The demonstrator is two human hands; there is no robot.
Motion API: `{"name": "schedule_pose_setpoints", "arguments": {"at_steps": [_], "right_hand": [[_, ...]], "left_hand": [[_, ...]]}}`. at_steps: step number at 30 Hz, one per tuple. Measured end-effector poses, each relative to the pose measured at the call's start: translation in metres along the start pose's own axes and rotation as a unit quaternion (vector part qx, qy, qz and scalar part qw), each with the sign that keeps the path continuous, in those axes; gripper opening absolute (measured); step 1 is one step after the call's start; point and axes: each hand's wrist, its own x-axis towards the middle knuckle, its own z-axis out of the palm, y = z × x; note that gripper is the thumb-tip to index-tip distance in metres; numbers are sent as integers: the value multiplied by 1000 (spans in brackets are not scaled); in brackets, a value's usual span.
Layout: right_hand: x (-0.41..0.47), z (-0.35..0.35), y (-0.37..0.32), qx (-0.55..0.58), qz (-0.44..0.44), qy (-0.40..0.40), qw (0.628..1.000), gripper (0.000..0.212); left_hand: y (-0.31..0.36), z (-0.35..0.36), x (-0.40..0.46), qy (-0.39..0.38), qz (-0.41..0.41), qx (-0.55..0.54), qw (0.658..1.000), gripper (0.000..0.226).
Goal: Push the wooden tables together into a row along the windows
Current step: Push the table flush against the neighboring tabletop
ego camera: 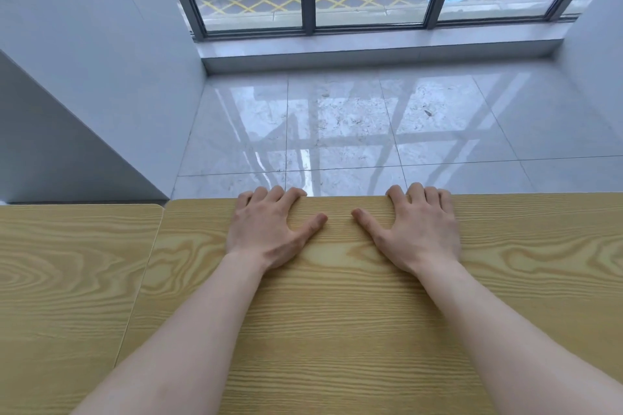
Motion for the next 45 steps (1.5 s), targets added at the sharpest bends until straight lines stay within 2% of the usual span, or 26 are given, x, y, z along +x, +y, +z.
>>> {"name": "schedule_pose_setpoints", "arguments": {"at_steps": [45], "right_hand": [[-2, 6, 1, -20, -5, -11, 1000, 95]], "left_hand": [[0, 4, -4, -16, -11, 1, 1000, 72]]}}
